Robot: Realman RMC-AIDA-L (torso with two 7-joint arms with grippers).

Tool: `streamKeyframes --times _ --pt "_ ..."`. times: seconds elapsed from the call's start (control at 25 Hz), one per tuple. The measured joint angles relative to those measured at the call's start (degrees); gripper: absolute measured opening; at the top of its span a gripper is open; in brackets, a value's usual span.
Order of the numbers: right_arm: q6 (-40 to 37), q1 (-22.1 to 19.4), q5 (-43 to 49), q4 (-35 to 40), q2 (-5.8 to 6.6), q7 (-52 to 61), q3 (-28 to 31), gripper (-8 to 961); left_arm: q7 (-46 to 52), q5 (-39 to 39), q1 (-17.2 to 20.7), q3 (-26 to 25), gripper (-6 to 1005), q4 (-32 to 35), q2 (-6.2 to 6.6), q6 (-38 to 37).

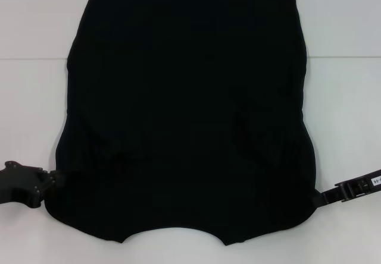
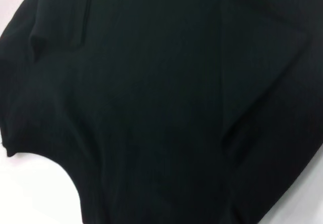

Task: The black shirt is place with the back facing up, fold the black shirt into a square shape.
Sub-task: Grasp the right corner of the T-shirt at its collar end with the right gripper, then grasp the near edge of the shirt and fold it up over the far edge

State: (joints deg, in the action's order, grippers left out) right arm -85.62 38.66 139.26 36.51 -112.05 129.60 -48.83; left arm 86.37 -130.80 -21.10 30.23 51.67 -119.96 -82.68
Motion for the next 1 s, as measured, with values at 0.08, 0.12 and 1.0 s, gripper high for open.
streamKeyframes --times 0.08,0.12,1.0 --pt "0.3 0.0 0.0 -0.1 0.00 0.0 0.0 277 0.0 0.0 0.0 0.0 22 -0.1 -0.01 0.0" --pt "0.4 -0.1 0.0 -0.1 0.00 0.0 0.0 236 0.0 0.0 0.0 0.0 22 -0.2 0.00 0.0" --pt "-10.5 -12.4 -0.2 1.4 4.70 -16.6 12.8 42 10.4 -0.5 1.8 -1.4 21 0.4 0.64 -19.1"
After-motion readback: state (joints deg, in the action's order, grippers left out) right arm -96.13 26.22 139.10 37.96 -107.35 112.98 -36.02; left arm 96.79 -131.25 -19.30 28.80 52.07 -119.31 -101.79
